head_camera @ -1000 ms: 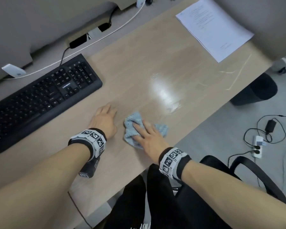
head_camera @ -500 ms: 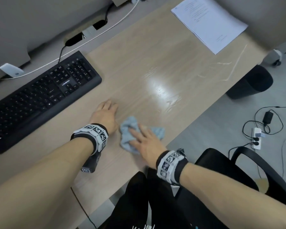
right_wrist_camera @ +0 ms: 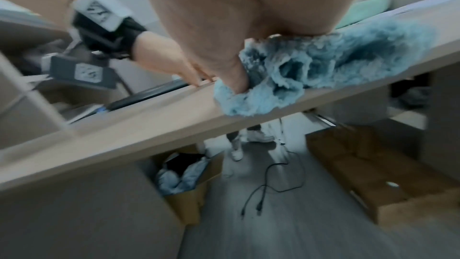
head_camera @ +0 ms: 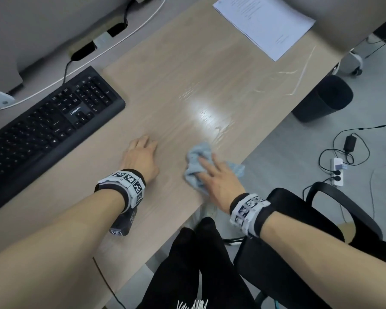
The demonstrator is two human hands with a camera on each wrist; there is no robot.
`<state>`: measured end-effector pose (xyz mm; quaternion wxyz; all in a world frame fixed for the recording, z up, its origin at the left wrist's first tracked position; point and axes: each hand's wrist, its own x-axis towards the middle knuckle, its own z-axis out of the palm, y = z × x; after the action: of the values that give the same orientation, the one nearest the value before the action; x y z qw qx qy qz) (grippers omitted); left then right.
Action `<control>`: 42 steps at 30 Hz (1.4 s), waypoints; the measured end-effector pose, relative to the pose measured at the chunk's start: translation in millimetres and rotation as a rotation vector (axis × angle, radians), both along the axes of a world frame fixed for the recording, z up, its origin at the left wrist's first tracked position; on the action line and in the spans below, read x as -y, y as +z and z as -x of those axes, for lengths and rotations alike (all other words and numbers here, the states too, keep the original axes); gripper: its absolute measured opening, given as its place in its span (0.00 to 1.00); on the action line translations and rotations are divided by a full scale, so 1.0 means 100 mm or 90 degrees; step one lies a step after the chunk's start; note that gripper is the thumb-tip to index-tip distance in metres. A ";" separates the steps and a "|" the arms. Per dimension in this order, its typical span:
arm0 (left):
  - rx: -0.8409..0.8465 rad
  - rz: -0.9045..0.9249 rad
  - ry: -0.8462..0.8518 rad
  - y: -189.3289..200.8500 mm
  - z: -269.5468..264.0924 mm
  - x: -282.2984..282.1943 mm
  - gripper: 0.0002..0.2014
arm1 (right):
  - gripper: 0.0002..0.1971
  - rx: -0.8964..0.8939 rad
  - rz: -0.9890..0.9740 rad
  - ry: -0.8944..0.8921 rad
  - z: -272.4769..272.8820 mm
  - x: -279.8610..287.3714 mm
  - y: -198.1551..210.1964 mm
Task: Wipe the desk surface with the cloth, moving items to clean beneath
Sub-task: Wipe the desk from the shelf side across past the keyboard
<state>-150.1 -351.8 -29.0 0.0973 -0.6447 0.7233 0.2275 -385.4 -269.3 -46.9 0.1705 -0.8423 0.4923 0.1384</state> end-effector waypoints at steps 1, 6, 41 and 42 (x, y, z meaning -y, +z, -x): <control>0.003 0.001 -0.001 0.01 0.02 -0.01 0.34 | 0.27 0.007 -0.017 0.054 -0.13 -0.13 -0.01; 0.007 -0.007 0.000 0.05 0.02 0.00 0.36 | 0.29 0.111 -0.020 0.156 -0.47 -0.69 0.02; -0.011 -0.041 -0.060 0.10 0.99 0.67 0.34 | 0.22 0.049 0.052 -0.265 1.48 1.26 -0.07; -0.008 -0.050 -0.065 0.10 1.04 0.74 0.35 | 0.22 0.046 0.053 -0.264 1.53 1.36 -0.07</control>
<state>-254.1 -425.4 -18.7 0.1297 -0.6010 0.7466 0.2541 -538.4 -404.9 -54.2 0.1777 -0.7338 0.6538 0.0496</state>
